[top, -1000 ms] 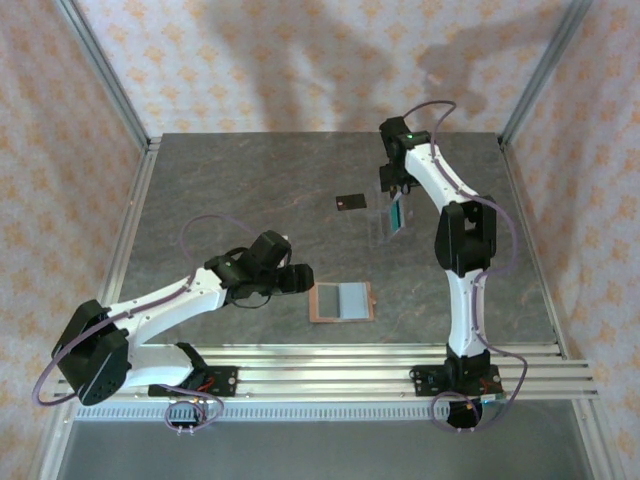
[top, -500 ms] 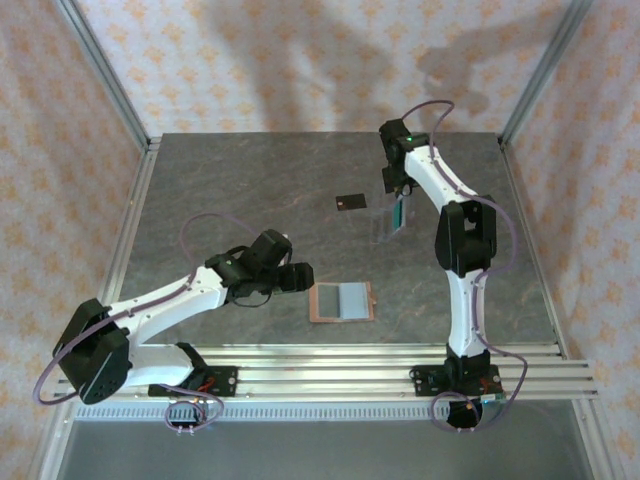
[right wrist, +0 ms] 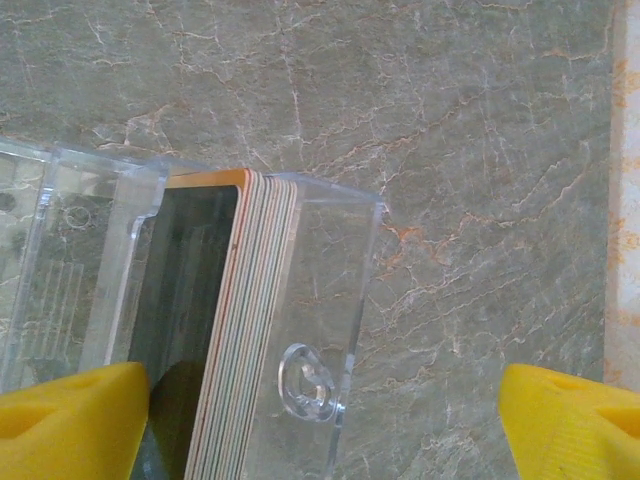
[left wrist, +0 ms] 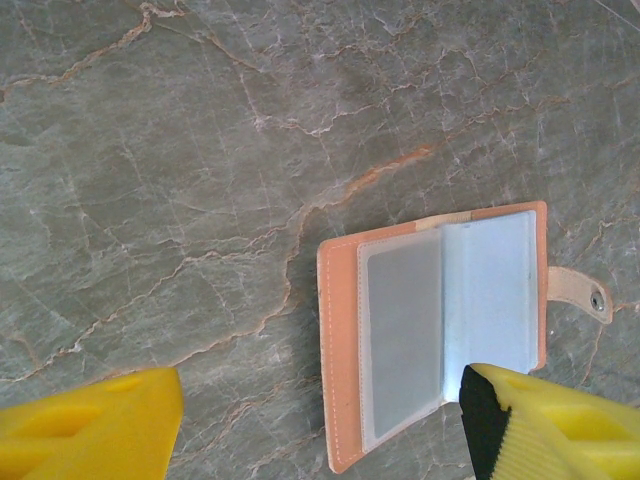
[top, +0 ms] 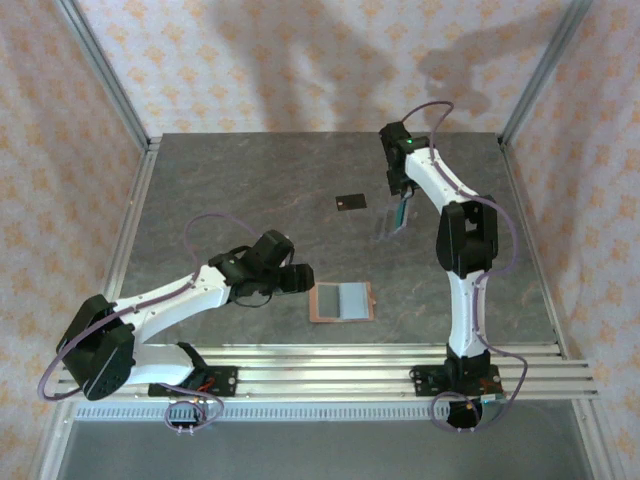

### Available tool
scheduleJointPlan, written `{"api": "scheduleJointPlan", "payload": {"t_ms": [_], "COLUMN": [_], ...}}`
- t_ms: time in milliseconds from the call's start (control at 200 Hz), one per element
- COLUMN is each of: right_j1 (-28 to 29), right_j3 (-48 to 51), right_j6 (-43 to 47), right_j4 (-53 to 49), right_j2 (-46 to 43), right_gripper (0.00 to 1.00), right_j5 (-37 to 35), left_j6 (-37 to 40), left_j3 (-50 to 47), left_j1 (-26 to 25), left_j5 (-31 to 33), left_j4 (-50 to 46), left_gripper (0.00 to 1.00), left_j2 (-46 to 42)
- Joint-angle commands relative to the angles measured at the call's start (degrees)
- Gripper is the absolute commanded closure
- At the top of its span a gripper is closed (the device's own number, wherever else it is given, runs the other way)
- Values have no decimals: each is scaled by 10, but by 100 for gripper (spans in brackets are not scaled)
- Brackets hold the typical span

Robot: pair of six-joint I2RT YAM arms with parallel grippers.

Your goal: Put the credit cards into the card holder

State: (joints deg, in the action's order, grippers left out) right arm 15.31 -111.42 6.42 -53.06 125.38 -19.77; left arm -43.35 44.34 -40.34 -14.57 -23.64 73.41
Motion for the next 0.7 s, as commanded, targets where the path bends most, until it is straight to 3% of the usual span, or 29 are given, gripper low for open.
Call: {"api": "scheduleJointPlan", "payload": {"t_ms": [0,696], "right_j1": [-4,-4], "right_j3": [8,7], "right_j6": [7,14], "right_j4": [-7,-13], "right_j2": [-31,-37], "right_gripper": [14,33], "right_j5": [-33,-40], "left_j6": [7,6], "left_j3": [9,3], "left_j1": [5,5], "left_j5": [1,-10], "left_j4": [-9,0], "left_gripper": [25,26], "left_j2": [4,19]}}
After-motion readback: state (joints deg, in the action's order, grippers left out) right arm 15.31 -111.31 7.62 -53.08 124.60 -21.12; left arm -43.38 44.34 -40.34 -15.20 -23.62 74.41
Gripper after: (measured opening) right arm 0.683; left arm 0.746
